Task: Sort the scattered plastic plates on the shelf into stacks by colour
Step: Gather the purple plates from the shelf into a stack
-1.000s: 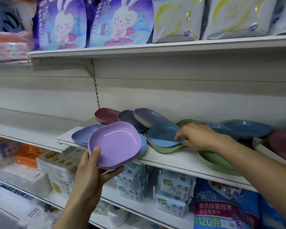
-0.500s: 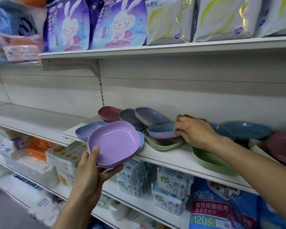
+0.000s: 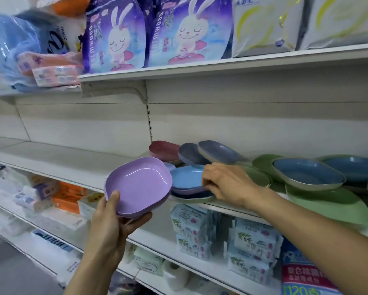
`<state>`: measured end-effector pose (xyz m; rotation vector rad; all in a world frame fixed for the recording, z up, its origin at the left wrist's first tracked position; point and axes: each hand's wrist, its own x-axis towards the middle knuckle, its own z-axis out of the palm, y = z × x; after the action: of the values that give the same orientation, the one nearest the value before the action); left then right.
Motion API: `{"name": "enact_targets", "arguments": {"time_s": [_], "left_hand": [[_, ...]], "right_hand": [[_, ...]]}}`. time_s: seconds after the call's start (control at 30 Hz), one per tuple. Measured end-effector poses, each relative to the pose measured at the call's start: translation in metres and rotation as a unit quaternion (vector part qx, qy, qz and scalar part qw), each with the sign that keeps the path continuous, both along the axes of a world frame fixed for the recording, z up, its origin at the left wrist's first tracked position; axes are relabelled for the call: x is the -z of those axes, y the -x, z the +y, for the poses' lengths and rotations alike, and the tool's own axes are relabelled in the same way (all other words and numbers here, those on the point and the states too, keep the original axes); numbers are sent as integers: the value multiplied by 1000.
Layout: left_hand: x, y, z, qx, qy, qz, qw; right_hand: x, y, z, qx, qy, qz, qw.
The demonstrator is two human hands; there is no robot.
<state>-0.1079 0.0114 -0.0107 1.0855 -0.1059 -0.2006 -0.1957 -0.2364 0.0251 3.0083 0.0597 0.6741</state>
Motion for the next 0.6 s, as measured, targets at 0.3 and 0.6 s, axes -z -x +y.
{"name": "enact_targets", "arguments": {"time_s": [0.3, 0.6], "left_hand": [[-4, -46, 11, 62, -18, -15, 998], [-2, -61, 10, 99, -13, -21, 995]], "right_hand": [[3, -11, 6, 54, -253, 61, 964], [-5, 7, 13, 83, -133, -99, 983]]}}
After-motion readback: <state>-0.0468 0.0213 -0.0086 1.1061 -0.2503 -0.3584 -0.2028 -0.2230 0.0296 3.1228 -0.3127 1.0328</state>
